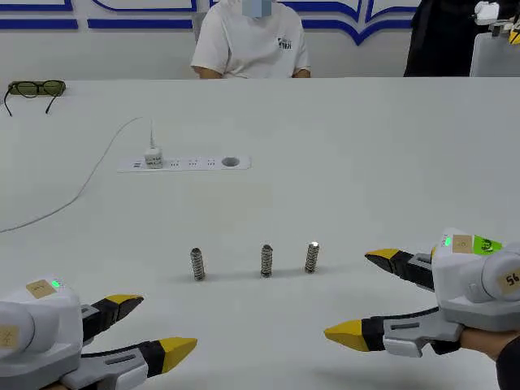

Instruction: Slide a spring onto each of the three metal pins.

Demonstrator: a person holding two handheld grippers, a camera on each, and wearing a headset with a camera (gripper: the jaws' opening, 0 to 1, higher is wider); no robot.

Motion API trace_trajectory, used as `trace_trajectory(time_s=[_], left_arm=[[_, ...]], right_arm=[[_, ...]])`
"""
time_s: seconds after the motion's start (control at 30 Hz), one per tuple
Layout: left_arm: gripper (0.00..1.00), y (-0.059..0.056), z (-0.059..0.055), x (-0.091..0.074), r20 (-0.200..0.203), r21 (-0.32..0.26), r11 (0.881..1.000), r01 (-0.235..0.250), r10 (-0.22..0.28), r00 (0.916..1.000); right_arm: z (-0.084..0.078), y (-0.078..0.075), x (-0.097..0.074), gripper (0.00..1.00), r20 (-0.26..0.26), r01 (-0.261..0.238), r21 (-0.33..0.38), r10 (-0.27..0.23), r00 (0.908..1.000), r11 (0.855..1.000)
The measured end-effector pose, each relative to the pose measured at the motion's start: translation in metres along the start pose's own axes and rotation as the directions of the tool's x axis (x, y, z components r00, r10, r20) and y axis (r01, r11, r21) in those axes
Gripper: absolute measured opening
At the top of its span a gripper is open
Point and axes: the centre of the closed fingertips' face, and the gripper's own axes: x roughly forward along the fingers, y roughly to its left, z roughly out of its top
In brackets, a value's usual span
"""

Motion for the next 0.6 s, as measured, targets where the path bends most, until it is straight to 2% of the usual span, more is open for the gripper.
trace_trajectory(time_s=[0.17, 0.6], left_arm=[[0.66, -0.0013, -0.0035, -0.0001, 0.0, -0.008, 1.0, 0.0, 0.0, 1.0], [0.66, -0.0045, -0.0036, 0.0001, 0.017, -0.026, 1.0, -0.004, 0.005, 0.9998]], right_arm=[[0.0001, 0.0003, 0.0001, 0.84, 0.0, -0.001, 0.002, 0.001, 1.0, 1.0], [-0.0029, 0.0007, 0.0007, 0.84, -0.009, -0.004, 0.006, 0.004, 1.0, 1.0]])
